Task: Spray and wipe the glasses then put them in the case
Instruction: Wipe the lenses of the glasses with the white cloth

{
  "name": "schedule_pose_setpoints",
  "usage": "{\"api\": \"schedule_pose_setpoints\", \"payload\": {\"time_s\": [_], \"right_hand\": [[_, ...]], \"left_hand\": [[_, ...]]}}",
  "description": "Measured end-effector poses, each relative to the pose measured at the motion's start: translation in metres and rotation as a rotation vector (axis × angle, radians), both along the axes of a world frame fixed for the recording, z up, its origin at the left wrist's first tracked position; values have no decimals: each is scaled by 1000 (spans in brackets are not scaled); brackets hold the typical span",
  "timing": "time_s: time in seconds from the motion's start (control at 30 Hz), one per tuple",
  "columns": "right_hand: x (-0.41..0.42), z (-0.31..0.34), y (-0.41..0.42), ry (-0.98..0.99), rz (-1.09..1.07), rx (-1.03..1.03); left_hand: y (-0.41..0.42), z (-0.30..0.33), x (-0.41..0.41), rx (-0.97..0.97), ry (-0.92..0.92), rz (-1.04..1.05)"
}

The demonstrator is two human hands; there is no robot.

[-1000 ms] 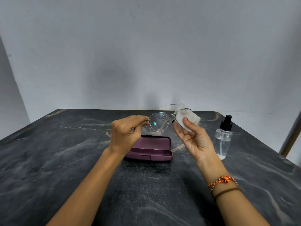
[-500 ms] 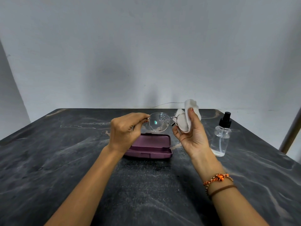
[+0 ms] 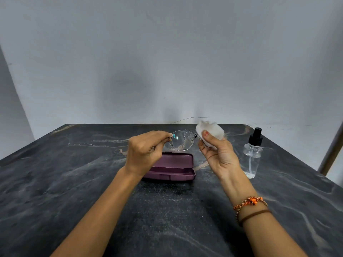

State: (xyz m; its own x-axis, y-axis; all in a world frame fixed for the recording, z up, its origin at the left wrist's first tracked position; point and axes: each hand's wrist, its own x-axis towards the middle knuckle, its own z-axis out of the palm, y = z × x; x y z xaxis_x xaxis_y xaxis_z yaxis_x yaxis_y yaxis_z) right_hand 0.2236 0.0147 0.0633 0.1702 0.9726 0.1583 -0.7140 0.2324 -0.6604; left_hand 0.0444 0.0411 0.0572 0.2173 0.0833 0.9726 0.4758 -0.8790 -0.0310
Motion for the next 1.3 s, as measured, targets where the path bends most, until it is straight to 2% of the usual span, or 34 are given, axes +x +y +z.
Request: {"api": "schedule_pose_setpoints", "payload": {"time_s": [0.2,0.4,0.53,0.73,0.93,1.17,1.3], "right_hand": [[0,3,-1,-43,-66,-16],[-1,3,0,12,-189,-147],[-4,6,-1,97,-141,-117],[-6,5,1,116,-123,-73],[-7,0,1,9,-192,-79],[0,3,-1,-183,-92,20],[6,4,-2,-224,-57,38]], "left_hand": [[-1,0,-1,-2,9,5],[-3,0,2,-22,47,-7],[-1,1,-1,-19,10,7],[0,3,-3,-3,-22,22],[-2,-1,2,9,50,1],[2,-1,-2,-10,-26,22],[3,1,-4,10,-20,20]]}}
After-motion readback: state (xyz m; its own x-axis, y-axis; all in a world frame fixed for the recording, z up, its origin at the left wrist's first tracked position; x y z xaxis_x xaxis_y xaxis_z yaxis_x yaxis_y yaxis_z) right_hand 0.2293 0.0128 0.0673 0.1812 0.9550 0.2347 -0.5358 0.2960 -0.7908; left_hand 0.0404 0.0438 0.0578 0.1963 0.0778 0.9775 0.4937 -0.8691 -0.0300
